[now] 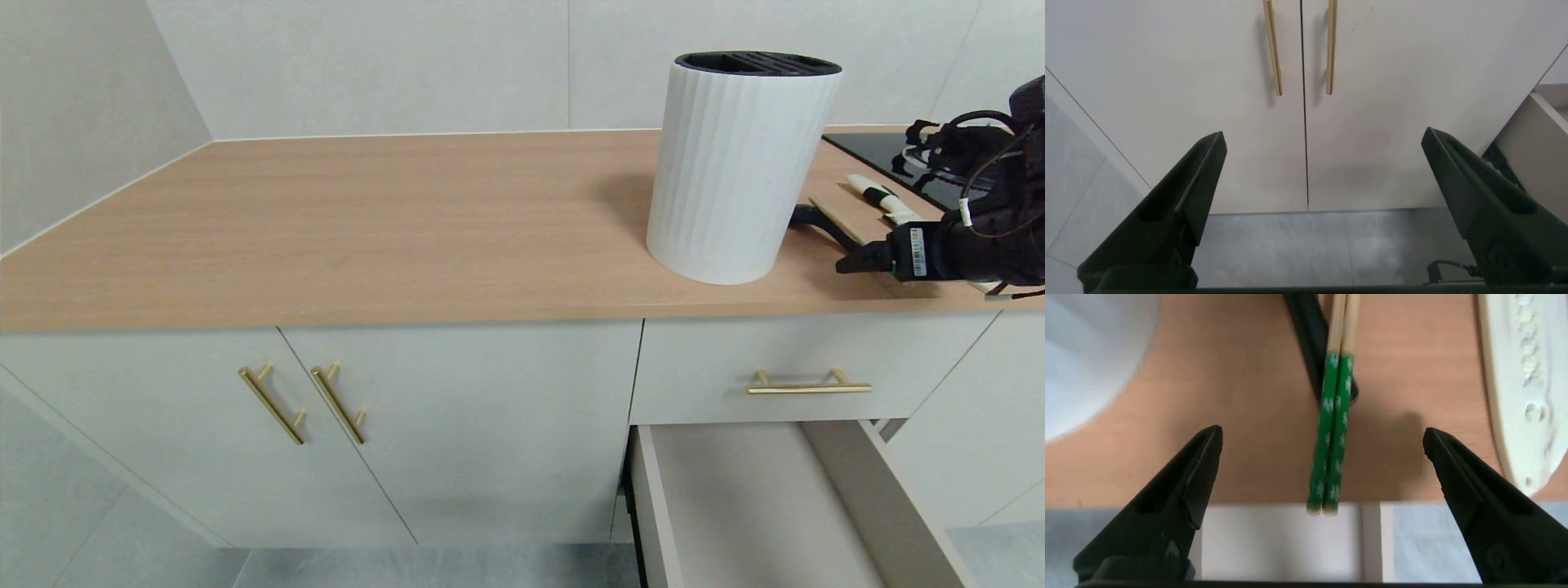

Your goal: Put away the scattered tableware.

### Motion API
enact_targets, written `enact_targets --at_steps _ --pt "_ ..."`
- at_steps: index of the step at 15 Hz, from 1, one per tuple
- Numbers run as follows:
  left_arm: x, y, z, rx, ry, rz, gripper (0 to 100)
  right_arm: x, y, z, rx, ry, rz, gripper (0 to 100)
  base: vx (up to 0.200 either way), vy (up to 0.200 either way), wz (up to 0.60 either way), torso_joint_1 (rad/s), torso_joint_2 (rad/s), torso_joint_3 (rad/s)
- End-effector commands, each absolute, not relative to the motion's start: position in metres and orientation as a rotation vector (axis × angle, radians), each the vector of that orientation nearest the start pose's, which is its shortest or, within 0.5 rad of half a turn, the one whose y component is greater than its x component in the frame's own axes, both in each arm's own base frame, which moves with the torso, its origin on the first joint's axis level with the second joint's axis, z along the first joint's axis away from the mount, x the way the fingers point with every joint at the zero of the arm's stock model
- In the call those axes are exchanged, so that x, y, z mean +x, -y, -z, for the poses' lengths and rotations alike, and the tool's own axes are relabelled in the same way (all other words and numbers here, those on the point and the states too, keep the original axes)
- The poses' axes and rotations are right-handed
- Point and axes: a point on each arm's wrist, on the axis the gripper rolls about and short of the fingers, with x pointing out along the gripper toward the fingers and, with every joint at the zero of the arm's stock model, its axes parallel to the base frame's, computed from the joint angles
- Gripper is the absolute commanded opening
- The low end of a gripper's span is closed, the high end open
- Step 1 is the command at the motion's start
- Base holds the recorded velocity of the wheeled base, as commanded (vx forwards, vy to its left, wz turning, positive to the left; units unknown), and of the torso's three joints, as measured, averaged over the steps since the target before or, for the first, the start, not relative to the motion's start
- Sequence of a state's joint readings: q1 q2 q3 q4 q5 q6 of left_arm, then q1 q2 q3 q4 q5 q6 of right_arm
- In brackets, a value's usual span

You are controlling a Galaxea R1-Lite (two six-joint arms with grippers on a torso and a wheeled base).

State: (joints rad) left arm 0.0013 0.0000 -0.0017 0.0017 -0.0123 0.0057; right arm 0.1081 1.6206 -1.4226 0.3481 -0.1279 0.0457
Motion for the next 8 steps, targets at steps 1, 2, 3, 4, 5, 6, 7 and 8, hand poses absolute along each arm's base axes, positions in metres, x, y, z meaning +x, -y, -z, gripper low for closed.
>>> enact_targets --at_steps 1,2,3,4,5,6,7,8 --pt "-0.0228 0.0003 -0.0758 0.006 -0.002 0.011 100 0.2887 -0.0282 -0.2844 -0.018 -0.548 0.032 100 0.000 0.000 0.00 0.000 0.00 0.000" --pt "-0.0228 0.0003 -0.0758 0.005 -0.002 0.011 100 0.2902 -0.0280 -0.2833 -0.018 -0.549 0.034 0 0.000 0.000 0.00 0.000 0.00 0.000" --pt "-0.0228 0.0003 -0.0758 0.006 -0.002 0.011 100 0.2916 -0.0281 -0.2822 -0.018 -0.551 0.034 0 0.000 0.000 0.00 0.000 0.00 0.000" --pt "-0.0229 0.0003 -0.0757 0.006 0.000 0.011 100 0.2921 -0.0282 -0.2818 -0.018 -0.552 0.034 0 0.000 0.000 0.00 0.000 0.00 0.000" --pt "-0.0228 0.0003 -0.0758 0.006 -0.002 0.011 100 0.2920 -0.0282 -0.2814 -0.019 -0.554 0.034 0 0.000 0.000 0.00 0.000 0.00 0.000" --pt "-0.0228 0.0003 -0.0758 0.005 -0.002 0.011 100 0.2916 -0.0281 -0.2818 -0.019 -0.552 0.036 0 0.000 0.000 0.00 0.000 0.00 0.000" --pt "-0.0228 0.0003 -0.0758 0.006 -0.002 0.011 100 0.2895 -0.0278 -0.2841 -0.018 -0.545 0.035 0 0.000 0.000 0.00 0.000 0.00 0.000" --pt "-0.0228 0.0003 -0.0758 0.006 -0.002 0.011 100 0.2873 -0.0276 -0.2859 -0.018 -0.538 0.037 0 0.000 0.000 0.00 0.000 0.00 0.000"
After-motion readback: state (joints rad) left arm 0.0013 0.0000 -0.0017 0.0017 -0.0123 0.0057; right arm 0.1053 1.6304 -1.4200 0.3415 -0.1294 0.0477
